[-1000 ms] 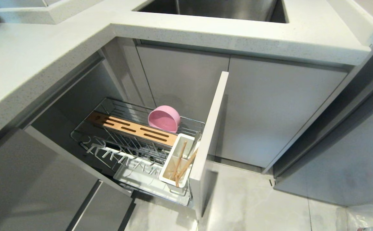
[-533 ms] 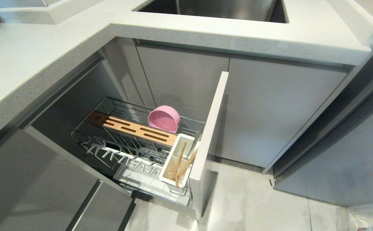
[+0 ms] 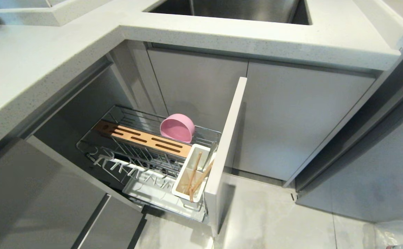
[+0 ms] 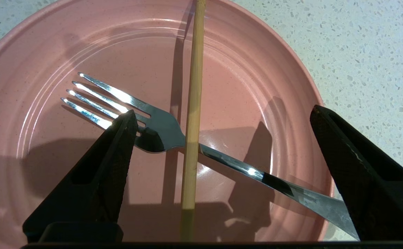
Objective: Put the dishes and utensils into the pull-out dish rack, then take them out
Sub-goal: Pick up the chopsticks and place it in the cupboard
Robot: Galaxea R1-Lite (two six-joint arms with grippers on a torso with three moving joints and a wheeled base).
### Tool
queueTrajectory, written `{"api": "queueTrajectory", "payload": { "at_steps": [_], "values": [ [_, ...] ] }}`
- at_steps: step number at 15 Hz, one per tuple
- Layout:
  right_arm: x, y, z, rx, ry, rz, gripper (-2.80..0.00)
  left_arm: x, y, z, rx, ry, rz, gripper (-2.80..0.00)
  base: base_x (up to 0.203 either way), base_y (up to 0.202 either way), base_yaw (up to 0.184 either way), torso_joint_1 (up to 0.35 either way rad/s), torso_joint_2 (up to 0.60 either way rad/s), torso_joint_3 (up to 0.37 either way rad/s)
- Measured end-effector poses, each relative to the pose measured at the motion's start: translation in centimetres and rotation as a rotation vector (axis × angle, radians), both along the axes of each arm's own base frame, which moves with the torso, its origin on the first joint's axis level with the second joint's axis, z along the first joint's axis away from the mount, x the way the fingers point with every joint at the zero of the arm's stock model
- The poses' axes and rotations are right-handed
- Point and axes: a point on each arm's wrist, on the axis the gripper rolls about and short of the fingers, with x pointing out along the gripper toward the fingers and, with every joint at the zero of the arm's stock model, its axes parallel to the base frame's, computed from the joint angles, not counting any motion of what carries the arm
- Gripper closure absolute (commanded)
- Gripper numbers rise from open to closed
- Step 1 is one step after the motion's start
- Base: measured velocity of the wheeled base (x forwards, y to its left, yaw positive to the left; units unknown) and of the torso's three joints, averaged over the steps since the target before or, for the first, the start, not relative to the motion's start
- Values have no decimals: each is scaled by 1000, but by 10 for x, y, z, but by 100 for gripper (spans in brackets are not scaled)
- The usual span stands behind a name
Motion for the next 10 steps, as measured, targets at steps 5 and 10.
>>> {"api": "queueTrajectory", "payload": {
  "at_steps": [5, 10],
  "values": [
    [0, 0, 0, 1, 0, 0, 0, 2, 2, -2, -5, 4, 0, -280, 0, 0, 0, 0, 0, 0],
    [0, 0, 0, 0, 0, 0, 0, 2, 3, -2, -7, 6, 0, -280, 0, 0, 0, 0, 0, 0]
  ]
}}
